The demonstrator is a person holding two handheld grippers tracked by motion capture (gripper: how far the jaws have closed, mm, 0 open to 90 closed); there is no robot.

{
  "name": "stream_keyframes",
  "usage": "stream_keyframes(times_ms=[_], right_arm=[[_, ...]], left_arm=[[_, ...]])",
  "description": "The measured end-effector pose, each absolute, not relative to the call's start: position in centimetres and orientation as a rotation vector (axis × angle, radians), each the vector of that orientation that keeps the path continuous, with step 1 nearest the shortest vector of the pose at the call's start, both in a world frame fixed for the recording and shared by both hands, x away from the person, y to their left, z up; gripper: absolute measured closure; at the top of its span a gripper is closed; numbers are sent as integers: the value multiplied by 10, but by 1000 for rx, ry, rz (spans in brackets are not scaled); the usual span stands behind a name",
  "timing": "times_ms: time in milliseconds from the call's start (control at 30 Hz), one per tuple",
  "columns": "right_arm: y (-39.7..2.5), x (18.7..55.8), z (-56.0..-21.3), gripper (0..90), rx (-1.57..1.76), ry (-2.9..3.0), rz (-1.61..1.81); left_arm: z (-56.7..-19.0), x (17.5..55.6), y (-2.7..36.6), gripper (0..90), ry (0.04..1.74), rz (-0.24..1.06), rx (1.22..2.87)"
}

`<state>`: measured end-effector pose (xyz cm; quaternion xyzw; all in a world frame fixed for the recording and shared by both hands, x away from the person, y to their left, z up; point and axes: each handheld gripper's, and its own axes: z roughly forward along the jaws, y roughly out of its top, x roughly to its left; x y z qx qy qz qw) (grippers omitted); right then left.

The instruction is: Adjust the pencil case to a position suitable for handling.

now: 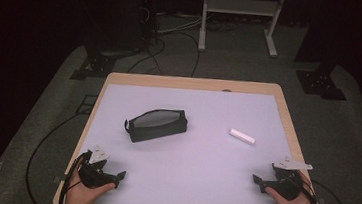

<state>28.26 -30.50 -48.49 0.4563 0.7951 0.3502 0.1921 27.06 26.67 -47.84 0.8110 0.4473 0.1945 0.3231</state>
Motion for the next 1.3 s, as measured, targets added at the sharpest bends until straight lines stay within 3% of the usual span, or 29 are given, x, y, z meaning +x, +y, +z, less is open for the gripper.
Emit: stream_keyframes(times_ms=[67,467,1300], right_arm=[[-305,283,-485,112,1281,2232,984],[-305,283,-485,112,1282,2231,985],[-305,283,-485,113,1283,2230,986]], left_arm=[[-478,270,267,5,1160,511,2130],[-471,272,264,277,1043,488,2128],[-435,295,257,479,917,479,2099]])
